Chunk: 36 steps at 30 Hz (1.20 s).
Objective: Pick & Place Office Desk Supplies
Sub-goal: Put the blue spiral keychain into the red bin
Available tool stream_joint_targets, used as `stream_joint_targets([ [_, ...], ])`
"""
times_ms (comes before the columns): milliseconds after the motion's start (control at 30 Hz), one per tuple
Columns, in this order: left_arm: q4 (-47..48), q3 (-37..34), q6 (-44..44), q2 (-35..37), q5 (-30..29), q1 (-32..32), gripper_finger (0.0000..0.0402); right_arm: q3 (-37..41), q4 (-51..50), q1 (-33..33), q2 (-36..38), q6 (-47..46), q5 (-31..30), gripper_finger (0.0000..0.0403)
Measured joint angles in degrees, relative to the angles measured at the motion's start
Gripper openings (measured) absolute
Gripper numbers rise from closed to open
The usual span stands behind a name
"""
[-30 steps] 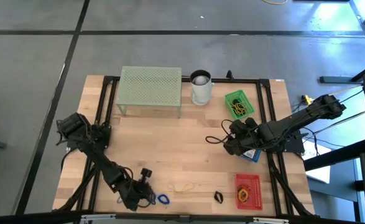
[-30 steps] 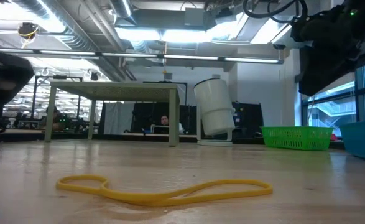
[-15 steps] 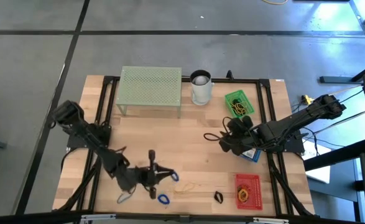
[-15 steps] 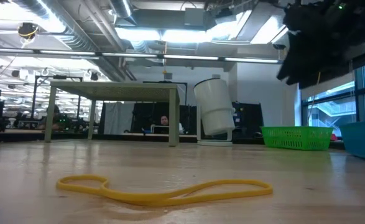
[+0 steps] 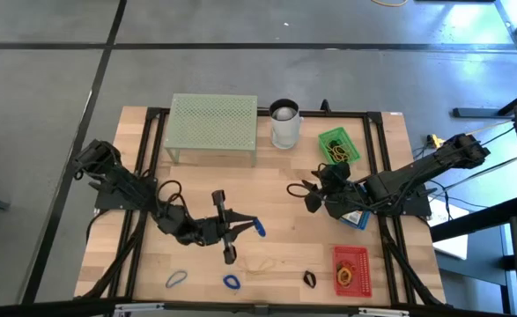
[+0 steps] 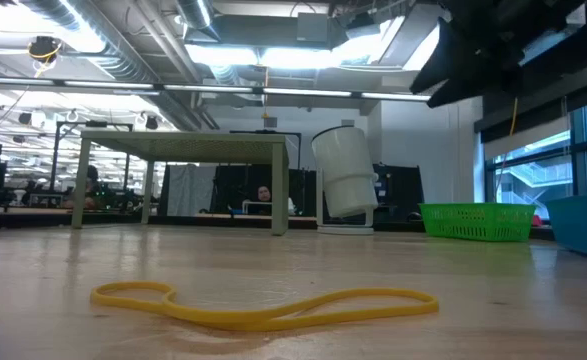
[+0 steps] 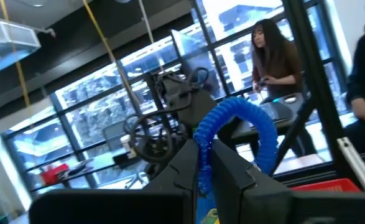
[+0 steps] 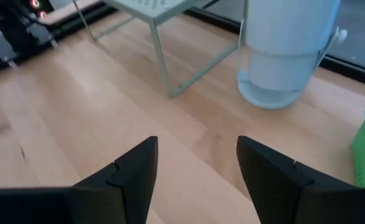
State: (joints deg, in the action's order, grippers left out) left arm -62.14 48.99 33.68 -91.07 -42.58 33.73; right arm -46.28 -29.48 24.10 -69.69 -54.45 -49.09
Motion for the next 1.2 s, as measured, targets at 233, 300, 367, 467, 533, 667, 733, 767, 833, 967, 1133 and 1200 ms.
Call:
stream_joint_targets([
  [233, 0.23, 0.00, -0.50, -0.02, 3.19, -0.52, 0.0022, 0.00, 6.04, 0.02, -2.00, -0.21, -0.62, 0.0219],
  [300, 0.19, 0.00, 0.10, -0.02, 3.61, -0.26, 0.0022, 0.02, 8.54, 0.01, -3.51, 0.91, -0.45, 0.0219],
  [367, 0.23, 0.00, 0.51, -0.02, 3.75, 0.05, 0.0022, 0.02, 12.20, 0.02, -5.25, 2.12, 0.04, 0.0219],
  [467, 0.21, 0.00, 0.55, -0.02, 3.76, 0.38, 0.0022, 0.02, 18.44, 0.60, -8.32, 6.20, 0.03, 0.0219],
  [533, 0.21, 0.00, 0.56, -0.02, 3.75, 0.36, 0.0022, 0.02, 24.01, 1.28, -10.51, 10.94, 0.06, 0.0219],
  [667, 0.23, 0.00, 0.59, -0.02, 3.58, 0.34, 0.0022, 0.02, 36.79, 3.24, -14.45, 23.36, 1.55, 0.0219],
  [733, 0.45, 0.00, 0.59, -0.02, 3.43, 0.24, 0.0022, 0.02, 42.65, 4.48, -15.74, 29.59, 2.95, 0.0219],
  [767, 0.63, 0.00, 0.61, -0.02, 3.24, 0.25, 0.0022, 0.02, 44.87, 5.06, -16.13, 32.21, 3.56, 0.0219],
  [833, 0.63, 0.00, 0.61, -0.02, 3.09, 0.25, 0.0022, 0.02, 49.05, 6.23, -16.67, 36.64, 4.10, 0.0219],
  [967, 1.14, 0.02, 0.54, -0.02, 3.07, 0.23, 0.0022, 0.02, 56.22, 8.54, -16.79, 43.81, 4.15, 0.0219],
  [1133, 3.46, 0.02, -1.32, -0.02, 3.07, -0.99, 0.0022, 0.02, 64.36, 10.58, -16.79, 50.82, 8.91, 0.0219],
  [1200, 3.69, 0.02, -3.29, -0.02, 3.11, -1.97, 0.0022, 0.02, 66.16, 10.98, -16.79, 52.32, 11.76, 0.0219],
])
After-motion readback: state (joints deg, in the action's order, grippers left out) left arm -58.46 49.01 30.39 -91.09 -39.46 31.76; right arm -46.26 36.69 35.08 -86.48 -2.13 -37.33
